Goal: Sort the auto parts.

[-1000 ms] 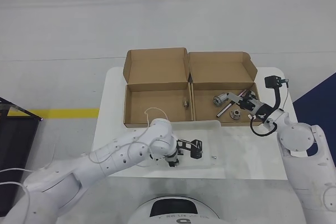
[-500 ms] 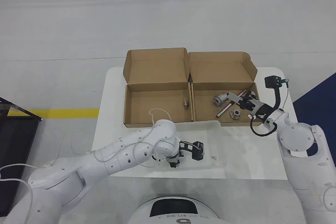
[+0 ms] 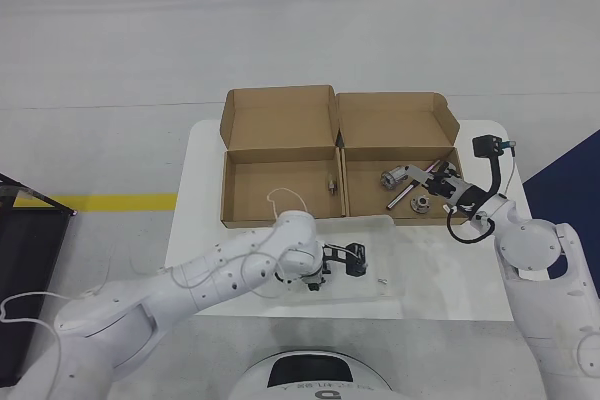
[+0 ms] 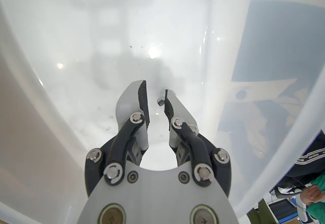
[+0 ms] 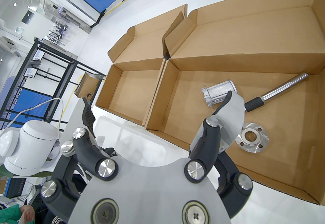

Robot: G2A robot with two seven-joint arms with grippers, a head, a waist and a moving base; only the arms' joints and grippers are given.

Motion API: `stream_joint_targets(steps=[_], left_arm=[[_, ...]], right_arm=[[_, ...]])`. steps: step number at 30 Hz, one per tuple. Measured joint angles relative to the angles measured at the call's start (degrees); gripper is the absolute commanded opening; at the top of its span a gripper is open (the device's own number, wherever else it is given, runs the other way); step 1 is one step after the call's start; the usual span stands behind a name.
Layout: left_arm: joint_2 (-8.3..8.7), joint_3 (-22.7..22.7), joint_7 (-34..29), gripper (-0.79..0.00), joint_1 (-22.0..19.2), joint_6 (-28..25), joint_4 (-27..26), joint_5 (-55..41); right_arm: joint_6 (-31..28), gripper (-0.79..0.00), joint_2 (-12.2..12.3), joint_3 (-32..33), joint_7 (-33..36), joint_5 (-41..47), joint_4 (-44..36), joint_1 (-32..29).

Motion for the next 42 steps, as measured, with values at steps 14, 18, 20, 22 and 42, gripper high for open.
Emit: stream_joint_targets(steps=[14, 18, 20, 22, 42], left_arm=[[-0.30, 0.15, -2.13, -0.603, 0.51, -1.35, -0.04, -0.31], [-0.37, -0.14, -2.08, -0.603, 0.46, -1.48, -0.04, -0.58], [-0.37, -0.25, -2.19, -0.603, 0.48, -1.61, -0.09, -0.67], [-0.37, -0.27, -2.40, -0.603, 0.54, -1.88, -0.14, -0.76], [-0.60, 2.22, -3.07, -0.511, -0.78, -1.97, 0.82, -2.79]], right_arm=[[0.00, 0.000, 0.00, 0.00, 0.00, 0.00, 0.00, 0.00], [0.00, 0.000, 0.00, 0.00, 0.00, 0.00, 0.00, 0.00], [0.00, 0.000, 0.00, 0.00, 0.00, 0.00, 0.00, 0.00], [0.00, 0.000, 0.00, 0.00, 0.00, 0.00, 0.00, 0.00], [0.00, 0.000, 0.00, 0.00, 0.00, 0.00, 0.00, 0.00]])
